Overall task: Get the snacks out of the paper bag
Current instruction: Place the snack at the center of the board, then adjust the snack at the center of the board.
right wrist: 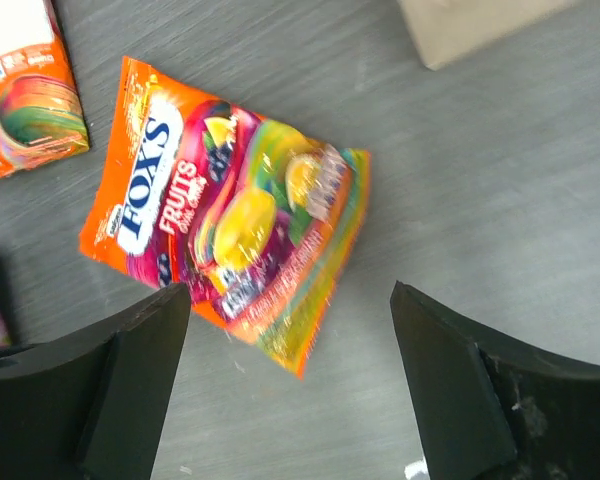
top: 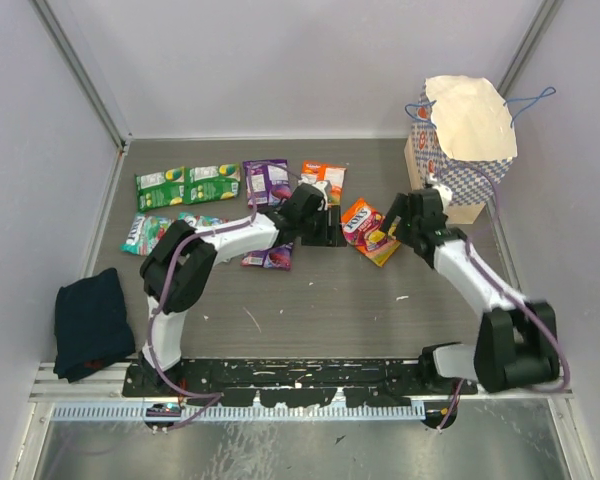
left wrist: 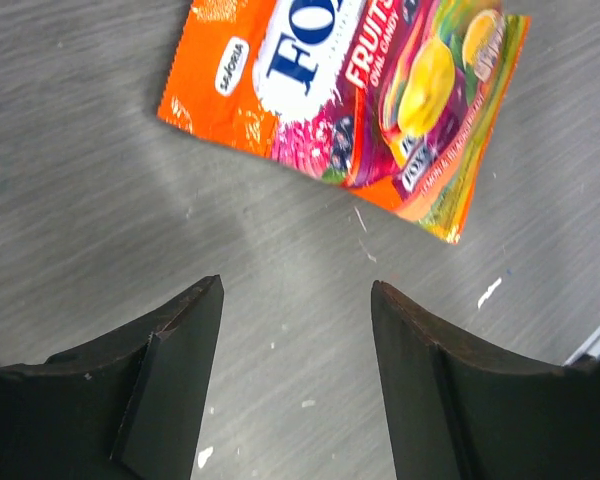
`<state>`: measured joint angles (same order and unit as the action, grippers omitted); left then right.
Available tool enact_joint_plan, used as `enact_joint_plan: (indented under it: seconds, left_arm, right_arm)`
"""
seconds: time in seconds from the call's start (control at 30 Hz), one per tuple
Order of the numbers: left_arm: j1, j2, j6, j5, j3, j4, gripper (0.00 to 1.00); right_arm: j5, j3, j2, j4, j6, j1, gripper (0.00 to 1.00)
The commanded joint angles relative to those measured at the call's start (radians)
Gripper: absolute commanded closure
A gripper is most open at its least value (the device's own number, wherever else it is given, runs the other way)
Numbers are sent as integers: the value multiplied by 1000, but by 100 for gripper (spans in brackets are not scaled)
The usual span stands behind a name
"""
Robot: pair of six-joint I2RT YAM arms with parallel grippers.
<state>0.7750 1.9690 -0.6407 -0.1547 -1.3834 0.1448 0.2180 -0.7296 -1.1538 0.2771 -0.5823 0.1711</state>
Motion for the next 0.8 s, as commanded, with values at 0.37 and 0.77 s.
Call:
enact_joint_plan:
  seconds: [0.37, 0.77]
  left_arm:
    - [1, 229, -70, 12, -213, -106, 42]
    - [-32, 278, -79, -18, -268, -110, 42]
  right_arm:
    - [-60, -357, -579, -197, 198, -8, 28]
    - [-194, -180, -533, -277, 111, 13, 33]
